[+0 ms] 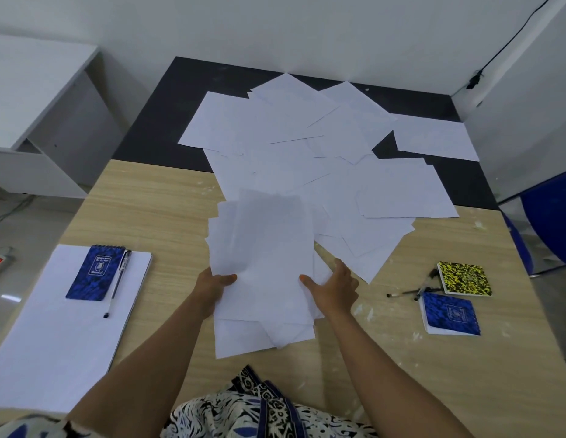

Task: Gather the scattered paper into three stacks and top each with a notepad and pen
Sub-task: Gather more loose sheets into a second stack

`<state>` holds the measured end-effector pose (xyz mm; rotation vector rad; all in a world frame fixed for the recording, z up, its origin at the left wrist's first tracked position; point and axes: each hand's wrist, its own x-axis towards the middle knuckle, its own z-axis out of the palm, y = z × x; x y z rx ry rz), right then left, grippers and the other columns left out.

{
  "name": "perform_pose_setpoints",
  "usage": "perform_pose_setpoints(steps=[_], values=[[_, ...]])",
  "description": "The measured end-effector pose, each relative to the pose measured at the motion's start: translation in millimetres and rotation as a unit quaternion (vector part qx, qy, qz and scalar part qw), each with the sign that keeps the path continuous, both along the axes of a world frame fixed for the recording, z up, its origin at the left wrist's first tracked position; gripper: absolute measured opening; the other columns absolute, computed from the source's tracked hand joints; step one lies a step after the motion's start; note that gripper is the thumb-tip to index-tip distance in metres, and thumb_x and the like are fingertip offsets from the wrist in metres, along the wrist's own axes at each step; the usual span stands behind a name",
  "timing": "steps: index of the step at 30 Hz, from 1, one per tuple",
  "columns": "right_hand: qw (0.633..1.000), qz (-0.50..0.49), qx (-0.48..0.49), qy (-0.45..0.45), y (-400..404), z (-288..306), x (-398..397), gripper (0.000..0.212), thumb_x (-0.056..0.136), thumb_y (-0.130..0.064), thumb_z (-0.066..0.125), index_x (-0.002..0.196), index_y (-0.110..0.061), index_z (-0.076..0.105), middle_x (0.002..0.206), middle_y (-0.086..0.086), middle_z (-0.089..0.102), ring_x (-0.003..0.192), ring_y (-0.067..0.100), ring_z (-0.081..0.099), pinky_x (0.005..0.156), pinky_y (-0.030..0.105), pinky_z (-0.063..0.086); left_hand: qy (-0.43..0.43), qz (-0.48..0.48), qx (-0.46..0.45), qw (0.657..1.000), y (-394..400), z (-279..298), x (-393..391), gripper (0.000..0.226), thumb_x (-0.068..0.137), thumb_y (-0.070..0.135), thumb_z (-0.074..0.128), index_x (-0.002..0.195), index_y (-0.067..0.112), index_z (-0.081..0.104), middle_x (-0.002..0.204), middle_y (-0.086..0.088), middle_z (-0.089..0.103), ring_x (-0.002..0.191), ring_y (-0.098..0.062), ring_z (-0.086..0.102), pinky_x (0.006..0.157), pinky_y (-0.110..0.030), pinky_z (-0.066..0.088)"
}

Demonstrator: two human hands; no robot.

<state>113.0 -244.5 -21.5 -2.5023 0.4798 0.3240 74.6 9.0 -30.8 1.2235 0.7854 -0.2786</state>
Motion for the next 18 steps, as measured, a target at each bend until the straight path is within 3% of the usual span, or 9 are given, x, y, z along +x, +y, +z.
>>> perform_pose_setpoints(steps=[4,7,11,15,18], values=[[0.996,0.016,0.078,0.033,-12,1,7,0.076,0.073,-0.058,0.071,0.136,-0.025,0.044,0.131,-0.005,0.055,0.123,0.023,0.048,0.098,0.043,0.042,0.011,-0.005,-0.022,1.0,4,-1,-1,0.04,0.081,-0.005,0.066,0.12,0.0,0.059,0.116,-0.019,0.066,0.1,-0.036,0.065,0.079,-0.043,0.054],[0.989,0.04,0.13,0.058,-16,2,4,0.061,0.08,-0.046,0.07,0.131,-0.019,0.05,0.125,-0.001,0.061,0.111,0.021,0.058,0.093,0.038,0.048,0.03,0.018,-0.019,0.999,0,-1,1,0.038,0.082,0.001,0.067,0.12,0.001,0.059,0.112,-0.019,0.067,0.097,-0.038,0.065,0.078,-0.046,0.054],[0.989,0.057,0.122,0.062,-12,2,-6,0.045,0.088,-0.038,0.064,0.125,-0.015,0.051,0.12,0.001,0.062,0.104,0.021,0.059,0.086,0.034,0.048,0.023,0.027,-0.005,0.999,-8,-1,0,0.038,0.084,0.004,0.067,0.121,0.002,0.059,0.113,-0.019,0.067,0.095,-0.038,0.066,0.08,-0.047,0.054],[0.982,0.087,0.124,0.108,-7,4,-9,0.05,0.084,-0.045,0.065,0.122,-0.019,0.045,0.108,-0.008,0.055,0.103,0.02,0.058,0.085,0.036,0.048,0.0,0.012,0.047,0.999,-15,2,-4,0.04,0.085,-0.003,0.062,0.125,0.002,0.056,0.117,-0.019,0.064,0.097,-0.036,0.064,0.08,-0.044,0.052],[0.979,0.083,0.138,0.128,-8,6,-5,0.033,0.085,-0.039,0.065,0.102,-0.018,0.046,0.089,-0.012,0.05,0.088,0.015,0.054,0.069,0.027,0.043,-0.011,0.006,0.071,0.997,-19,7,-5,0.041,0.086,-0.006,0.059,0.126,0.002,0.055,0.118,-0.016,0.064,0.098,-0.034,0.063,0.083,-0.043,0.052]])
